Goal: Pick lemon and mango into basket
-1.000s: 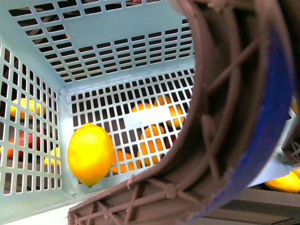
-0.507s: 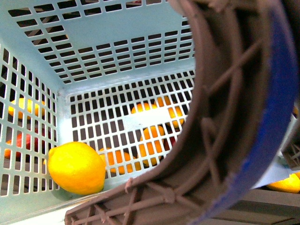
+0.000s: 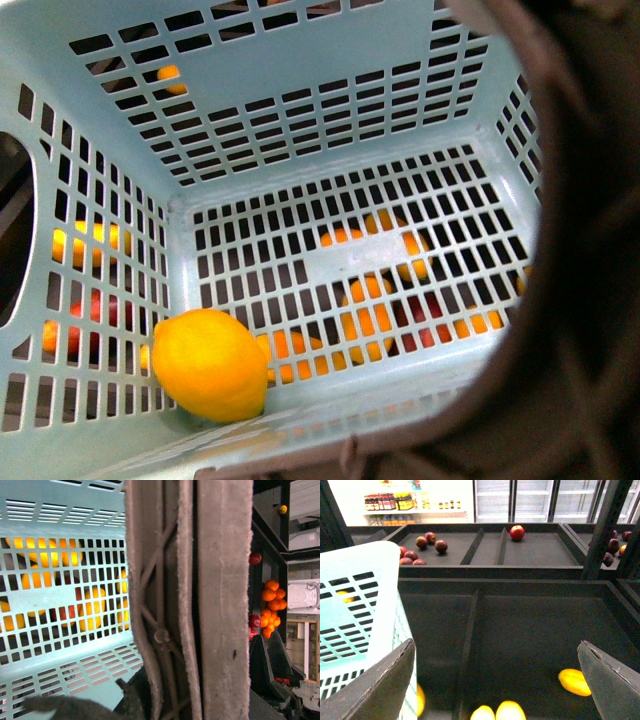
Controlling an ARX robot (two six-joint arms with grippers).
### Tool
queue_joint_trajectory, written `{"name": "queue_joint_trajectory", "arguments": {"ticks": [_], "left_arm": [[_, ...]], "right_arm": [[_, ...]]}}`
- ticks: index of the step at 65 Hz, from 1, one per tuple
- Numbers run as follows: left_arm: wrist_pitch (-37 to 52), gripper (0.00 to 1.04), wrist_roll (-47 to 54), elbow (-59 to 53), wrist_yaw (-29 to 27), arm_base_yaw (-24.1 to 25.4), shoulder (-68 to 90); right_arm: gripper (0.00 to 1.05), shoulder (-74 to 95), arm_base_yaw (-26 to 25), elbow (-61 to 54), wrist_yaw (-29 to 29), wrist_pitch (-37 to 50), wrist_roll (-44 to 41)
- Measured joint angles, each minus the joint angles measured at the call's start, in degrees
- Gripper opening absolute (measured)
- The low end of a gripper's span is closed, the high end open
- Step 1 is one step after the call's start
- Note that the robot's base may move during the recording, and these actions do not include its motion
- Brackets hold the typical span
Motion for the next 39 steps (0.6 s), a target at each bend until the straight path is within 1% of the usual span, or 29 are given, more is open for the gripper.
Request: {"name": "queue_joint_trajectory", "arguments": {"ticks": [30,39], "left_arm": [[0.00,0.15,0.66,0.11,-1.64,0.50,0.00],[0.02,0.15,0.66,0.11,-0.79,0.50,0.00]], "right_arm": [[0.96,0.11,0.00,-0.17,-0.13,-0.09,0.00],[0.96,0.07,0.00,-0.28,-0.17,-0.11,0.00]]}}
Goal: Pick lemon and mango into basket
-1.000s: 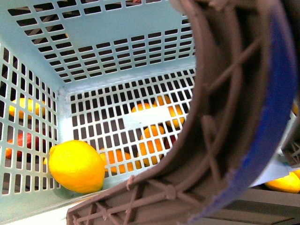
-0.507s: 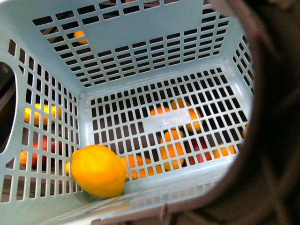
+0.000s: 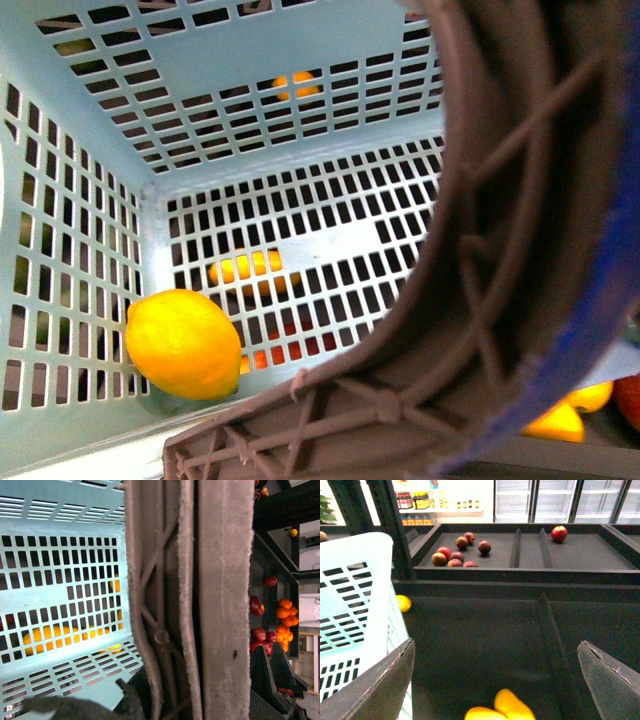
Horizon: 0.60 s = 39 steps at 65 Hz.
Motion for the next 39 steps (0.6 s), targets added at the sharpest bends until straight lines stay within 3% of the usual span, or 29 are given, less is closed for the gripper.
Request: {"name": "queue_joint_trajectory", "arguments": {"ticks": [27,34,39], "left_arm": [[0.00,0.15,0.96,0.04,-2.19,0.85,0.00],[-0.02,0.15,0.70,0.04,-1.18,0.70,0.04],[-0.02,0.15,0.33,0.04,-0.74,0.28,-0.02]], "right_arm": [[0.96,0.26,0.17,0.09,0.72,-0.74,0.59],[0.96,7.17,0.98,12.22,18.34,-30.51,15.23],[0.96,12.68,-1.46,17.31,21.55,-44.09,23.96]]}}
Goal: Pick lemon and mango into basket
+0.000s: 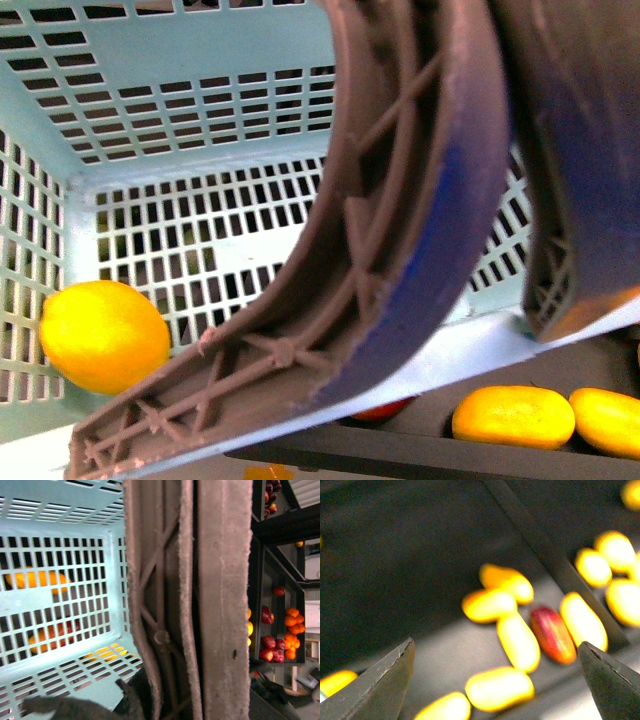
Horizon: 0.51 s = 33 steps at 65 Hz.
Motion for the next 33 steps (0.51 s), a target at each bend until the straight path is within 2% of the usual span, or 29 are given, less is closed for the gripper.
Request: {"name": "queue_joint_trajectory", "arguments": {"ticks": [5,10,20,33], "left_arm": [[0.00,0.15,0.00,0.00,0.66,-0.07,0.04],[0.02,0.15,-0.66,0.02,1.05,-0.07,0.07],[0.04,0.15,-0.68,0.07,0.98,-0.35,0.04],[0.04,0.15,-0.50,0.07,-0.33,-0.17,0.04]], "right_arm": [[0.96,5.31,-3.34,1.09,-1.55,-4.55,5.35],[0.96,11.41,-6.47,2.34,-4.22,-3.76,8.50],[0.96,26.45,-10.78,6.71,-5.40,4.42,9.68],[0.96,40.74,-12.22,10.67,-8.04,11.98,9.86]]}}
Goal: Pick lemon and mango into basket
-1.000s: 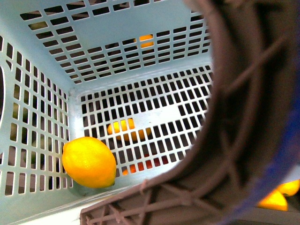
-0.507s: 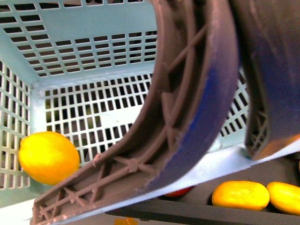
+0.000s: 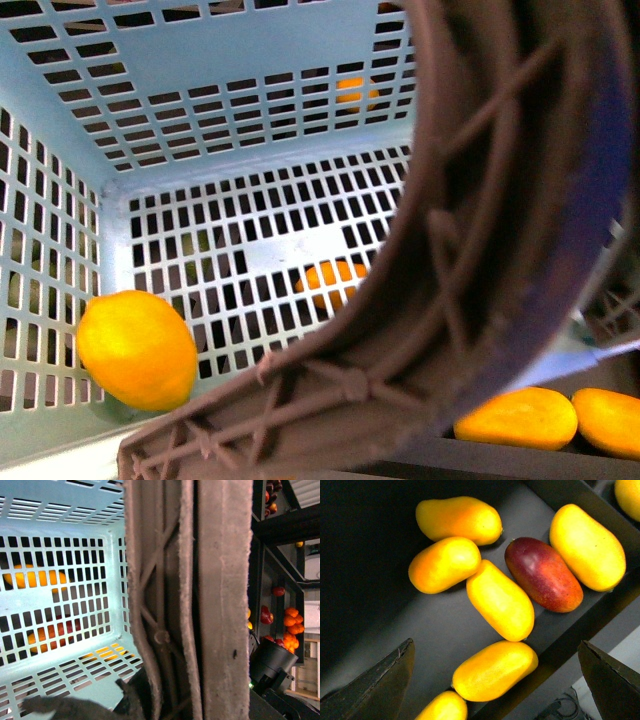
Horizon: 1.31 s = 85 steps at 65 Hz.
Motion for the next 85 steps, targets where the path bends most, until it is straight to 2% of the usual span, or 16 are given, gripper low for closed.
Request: {"name": "queue_joint_trajectory", "arguments": {"ticks": [13,34,61,85], "left_arm": [[0.00,0.15,0.22,0.00,0.31,0.04,0.02],[0.00,0.15,0.15,0.00,1.03,0.00,0.00],[0.00,0.15,0.15,0.00,0.70,0.00,0.00],[0.00,0.15,0.17,0.00,0.57,0.00,0.00]], "right_arm": [[0.96,9.97,-0.09,4.24,-2.27,3.67,-0.74],[0.96,20.59,-1.36,10.51,-1.11,4.37,-3.41],[0.96,30.40,0.55,18.40,0.09,4.33,4.59],[0.96,34.67,2.08,24.87,1.70,1.33,7.41]]}}
